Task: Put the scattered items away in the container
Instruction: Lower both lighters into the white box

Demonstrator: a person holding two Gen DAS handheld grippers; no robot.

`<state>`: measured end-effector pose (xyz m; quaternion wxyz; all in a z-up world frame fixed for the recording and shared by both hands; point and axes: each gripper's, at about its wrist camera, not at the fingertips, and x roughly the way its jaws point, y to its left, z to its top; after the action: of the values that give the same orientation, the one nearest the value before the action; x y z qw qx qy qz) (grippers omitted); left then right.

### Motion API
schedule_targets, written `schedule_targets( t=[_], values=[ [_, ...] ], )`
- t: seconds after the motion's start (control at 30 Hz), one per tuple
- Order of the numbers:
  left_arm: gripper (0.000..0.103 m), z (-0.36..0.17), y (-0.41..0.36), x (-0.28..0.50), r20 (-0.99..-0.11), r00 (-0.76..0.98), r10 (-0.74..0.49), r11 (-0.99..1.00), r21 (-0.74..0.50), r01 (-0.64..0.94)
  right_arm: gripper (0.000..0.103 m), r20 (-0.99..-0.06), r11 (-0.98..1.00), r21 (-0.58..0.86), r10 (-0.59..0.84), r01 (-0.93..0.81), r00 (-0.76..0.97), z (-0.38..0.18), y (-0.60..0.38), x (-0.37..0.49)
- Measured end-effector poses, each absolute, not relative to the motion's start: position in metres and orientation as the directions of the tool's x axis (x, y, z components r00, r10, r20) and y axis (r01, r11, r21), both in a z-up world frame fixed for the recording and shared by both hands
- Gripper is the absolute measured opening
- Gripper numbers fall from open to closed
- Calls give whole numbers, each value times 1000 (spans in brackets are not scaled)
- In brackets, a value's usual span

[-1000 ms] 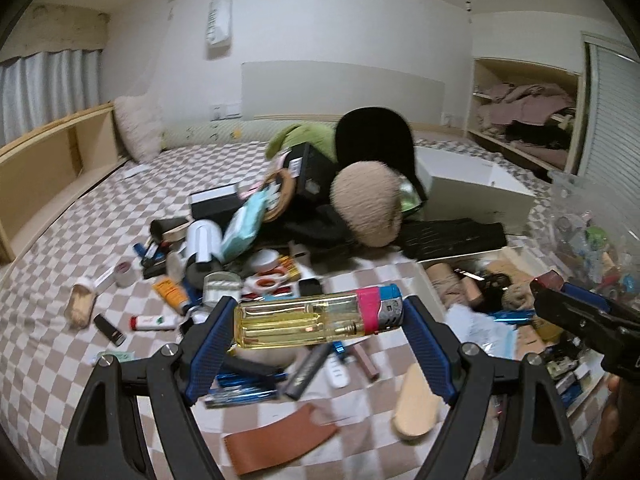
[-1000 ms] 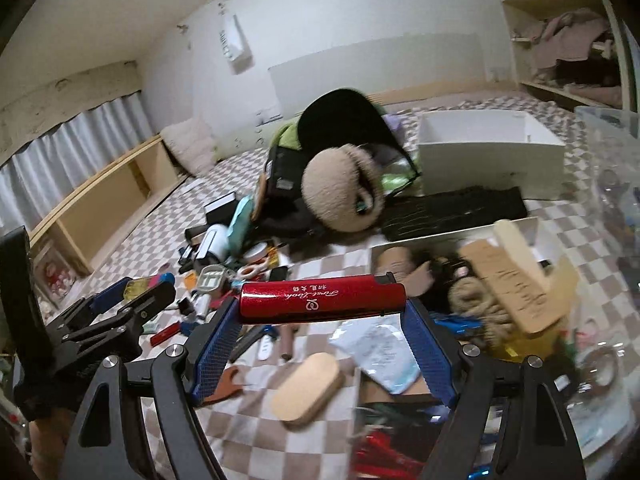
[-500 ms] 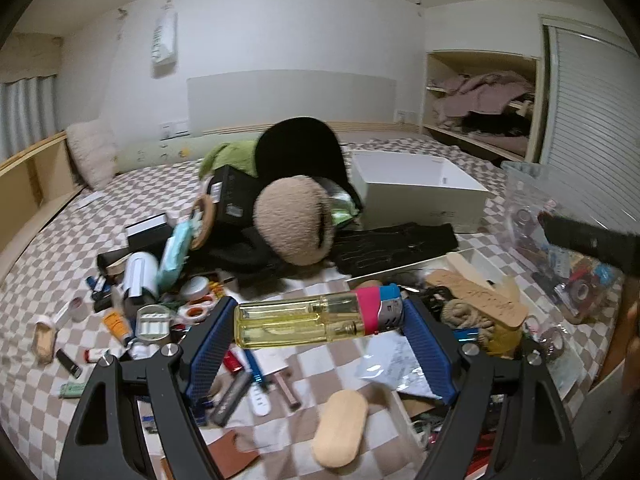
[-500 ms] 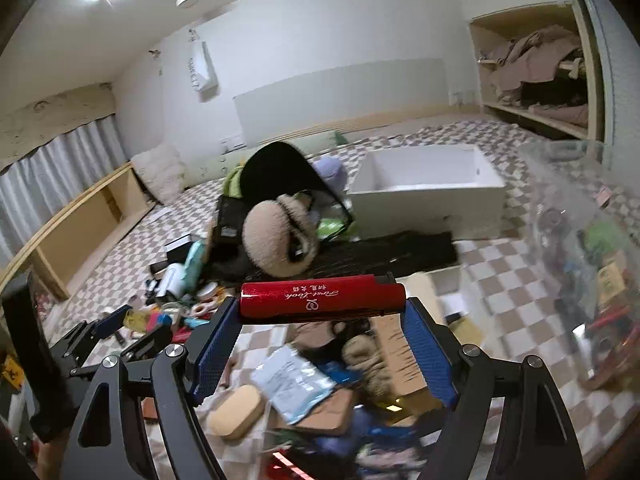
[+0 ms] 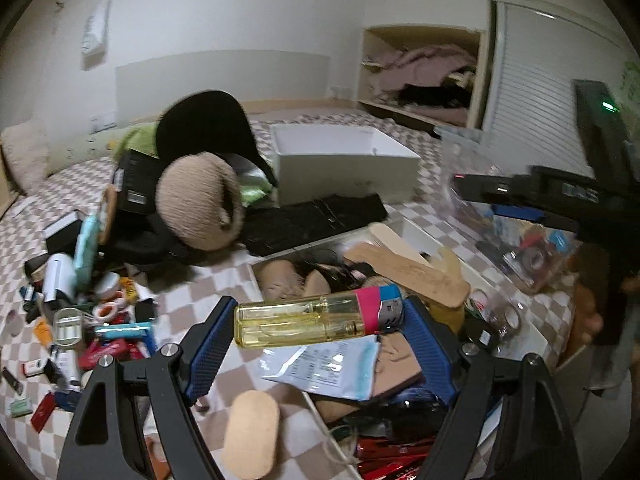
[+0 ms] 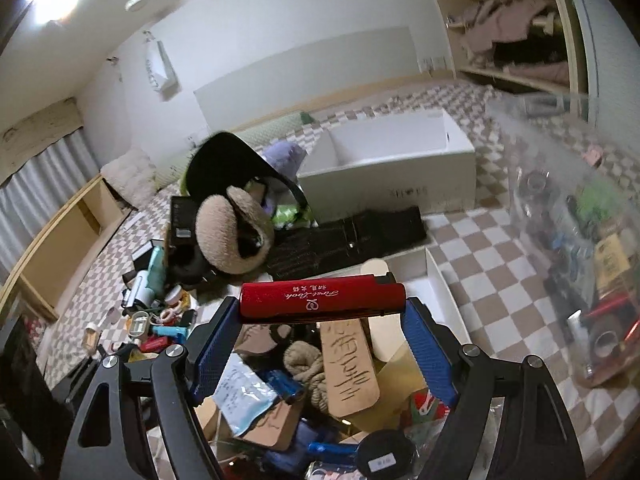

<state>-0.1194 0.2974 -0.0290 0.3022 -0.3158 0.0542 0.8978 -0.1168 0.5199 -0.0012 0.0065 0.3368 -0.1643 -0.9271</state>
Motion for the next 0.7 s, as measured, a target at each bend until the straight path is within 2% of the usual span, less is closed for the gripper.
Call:
schedule_targets(
  t=[0.33,0.7],
  values=[
    [83,-49,315,-127,-624,-542,562,-769,-153,-621,82,-686,-906,398,-193,-140,-701,-42,530,-161],
    [83,-62,329,-137,-643,-498,582,-750,-187,-635,82,-755,-894,388,-170,-223,-634,-73,539,-188]
  ],
)
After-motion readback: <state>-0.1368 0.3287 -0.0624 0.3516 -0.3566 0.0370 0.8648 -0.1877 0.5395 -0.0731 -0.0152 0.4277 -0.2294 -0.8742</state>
